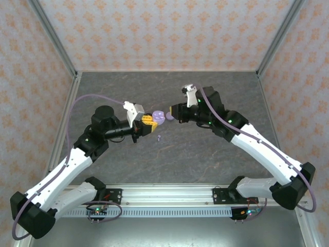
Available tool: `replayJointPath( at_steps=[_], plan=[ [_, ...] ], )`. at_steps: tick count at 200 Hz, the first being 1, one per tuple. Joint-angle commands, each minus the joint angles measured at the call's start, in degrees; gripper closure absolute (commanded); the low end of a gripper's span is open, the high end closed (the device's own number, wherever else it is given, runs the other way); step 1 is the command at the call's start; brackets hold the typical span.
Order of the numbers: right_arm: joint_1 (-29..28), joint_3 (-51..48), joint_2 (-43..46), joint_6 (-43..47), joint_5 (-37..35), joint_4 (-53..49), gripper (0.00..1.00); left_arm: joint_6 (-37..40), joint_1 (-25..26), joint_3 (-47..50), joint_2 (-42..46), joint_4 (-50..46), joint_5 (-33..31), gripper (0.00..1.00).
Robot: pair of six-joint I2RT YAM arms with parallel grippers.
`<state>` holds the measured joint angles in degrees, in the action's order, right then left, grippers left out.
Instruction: Insert wireless bluetooth earbuds into charging case
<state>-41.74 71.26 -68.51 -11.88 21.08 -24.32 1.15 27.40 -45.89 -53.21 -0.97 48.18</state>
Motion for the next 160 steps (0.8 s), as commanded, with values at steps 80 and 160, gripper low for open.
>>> replayJointPath(
  at_steps=[80,160],
  plan=[
    [-6.0,-2.6,3.2,7.4,0.7,9.7,0.82,-3.3,0.8,0.5,-3.7,7.8,3.2,0.91],
    [-6.7,-1.1,-0.5,8.9,0.8,8.5,0.82,-3.0,1.1,0.5,-3.4,7.2,3.0,0.91]
  ],
)
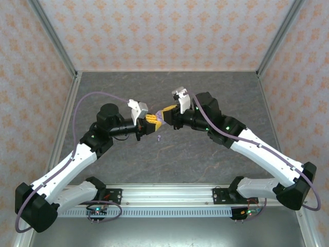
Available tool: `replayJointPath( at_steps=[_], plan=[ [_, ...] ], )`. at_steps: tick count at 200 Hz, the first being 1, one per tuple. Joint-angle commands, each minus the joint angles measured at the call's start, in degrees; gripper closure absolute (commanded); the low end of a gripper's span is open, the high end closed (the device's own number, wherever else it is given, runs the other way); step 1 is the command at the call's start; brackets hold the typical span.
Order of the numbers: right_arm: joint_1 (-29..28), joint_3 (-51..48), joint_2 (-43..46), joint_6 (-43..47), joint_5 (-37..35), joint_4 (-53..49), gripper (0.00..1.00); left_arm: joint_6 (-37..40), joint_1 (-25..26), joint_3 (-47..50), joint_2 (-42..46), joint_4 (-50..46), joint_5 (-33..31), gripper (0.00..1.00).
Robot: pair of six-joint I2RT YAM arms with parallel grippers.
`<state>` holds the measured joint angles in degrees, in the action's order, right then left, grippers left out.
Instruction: Insert wireless bluetooth earbuds into charging case
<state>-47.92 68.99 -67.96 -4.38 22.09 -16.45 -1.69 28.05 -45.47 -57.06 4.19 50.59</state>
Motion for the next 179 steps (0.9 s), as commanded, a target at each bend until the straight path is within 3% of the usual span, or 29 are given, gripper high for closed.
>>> replayJointPath(
  at_steps=[1,97,179],
  plan=[
    [-0.5,1.1,-1.1,1.5,-0.2,0.7,0.82,-0.2,0.4,0.0,0.5,2.1,0.6,0.91],
    [-0.5,0.0,-0.7,2.4,3.9,-1.9,0.81,0.0,0.4,-0.1,0.5,2.0,0.4,0.91],
    [-0.5,-0.2,-0.2,4.3,0.5,-3.9,0.81,0.1,0.3,0.1,0.7,1.6,0.5,0.91]
  ],
)
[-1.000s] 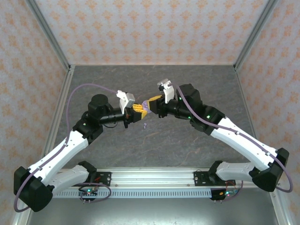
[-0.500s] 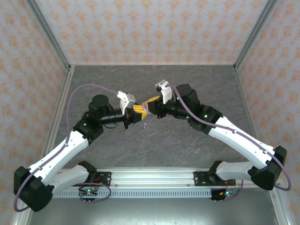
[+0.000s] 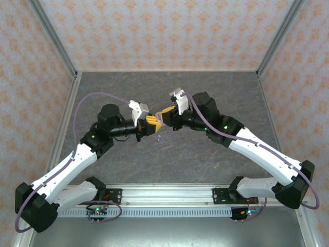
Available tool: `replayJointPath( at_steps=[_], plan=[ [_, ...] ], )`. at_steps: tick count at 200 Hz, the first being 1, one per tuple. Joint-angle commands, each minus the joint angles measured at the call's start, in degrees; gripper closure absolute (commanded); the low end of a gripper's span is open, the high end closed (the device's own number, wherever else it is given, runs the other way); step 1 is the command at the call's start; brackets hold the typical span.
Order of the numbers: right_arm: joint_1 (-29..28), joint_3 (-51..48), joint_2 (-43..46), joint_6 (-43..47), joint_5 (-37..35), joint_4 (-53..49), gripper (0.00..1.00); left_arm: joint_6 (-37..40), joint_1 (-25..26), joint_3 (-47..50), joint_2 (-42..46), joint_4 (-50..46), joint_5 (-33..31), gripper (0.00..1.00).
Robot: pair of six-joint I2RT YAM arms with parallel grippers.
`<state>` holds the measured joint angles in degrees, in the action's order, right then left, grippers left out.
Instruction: Insert wireless bluetooth earbuds into charging case
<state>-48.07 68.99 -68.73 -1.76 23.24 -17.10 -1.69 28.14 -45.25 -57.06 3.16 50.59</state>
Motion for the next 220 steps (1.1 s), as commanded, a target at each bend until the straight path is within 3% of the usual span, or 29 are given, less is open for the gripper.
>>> replayJointPath(
  at_steps=[1,141,220],
  plan=[
    [-0.3,-0.2,0.6,1.7,-0.8,-3.2,0.81,0.1,0.3,-0.1,0.8,2.6,0.5,0.91],
    [-0.3,1.1,2.5,3.1,-3.2,-4.2,0.81,0.7,0.4,-0.3,0.1,1.7,0.8,0.91],
    [-0.3,1.1,1.2,2.6,-0.5,-3.4,0.81,0.7,0.4,-0.7,-0.1,2.0,1.0,0.91]
  ],
)
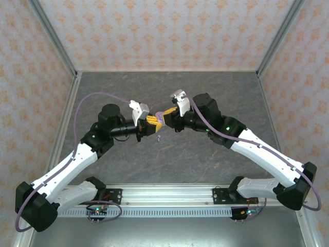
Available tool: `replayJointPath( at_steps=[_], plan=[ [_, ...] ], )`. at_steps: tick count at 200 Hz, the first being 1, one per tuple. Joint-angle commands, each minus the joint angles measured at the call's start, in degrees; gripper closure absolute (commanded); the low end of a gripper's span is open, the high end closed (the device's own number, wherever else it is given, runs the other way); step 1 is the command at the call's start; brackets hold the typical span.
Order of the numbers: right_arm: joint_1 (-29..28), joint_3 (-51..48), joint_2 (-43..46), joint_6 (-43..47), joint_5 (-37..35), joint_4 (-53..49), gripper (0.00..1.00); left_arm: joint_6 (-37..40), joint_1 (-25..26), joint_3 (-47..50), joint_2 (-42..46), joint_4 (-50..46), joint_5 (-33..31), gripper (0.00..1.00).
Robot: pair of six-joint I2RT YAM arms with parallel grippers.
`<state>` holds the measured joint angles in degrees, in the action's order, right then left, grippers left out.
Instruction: Insert wireless bluetooth earbuds into charging case
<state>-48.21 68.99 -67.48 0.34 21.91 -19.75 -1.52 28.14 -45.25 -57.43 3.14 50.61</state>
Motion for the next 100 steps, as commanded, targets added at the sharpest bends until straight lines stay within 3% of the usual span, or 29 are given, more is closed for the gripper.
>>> replayJointPath(
  at_steps=[1,61,100],
  plan=[
    [-0.1,1.1,0.0,0.5,0.9,-0.8,0.81,0.4,0.4,-0.7,0.3,2.0,1.0,0.91],
    [-0.1,2.3,-2.7,-0.3,2.4,-1.0,0.78,0.4,0.4,-0.9,0.6,2.0,1.2,0.91],
    [0.1,4.2,-2.7,-1.2,1.0,-2.8,0.68,0.5,0.4,-1.0,0.7,1.8,1.1,0.91]
  ],
)
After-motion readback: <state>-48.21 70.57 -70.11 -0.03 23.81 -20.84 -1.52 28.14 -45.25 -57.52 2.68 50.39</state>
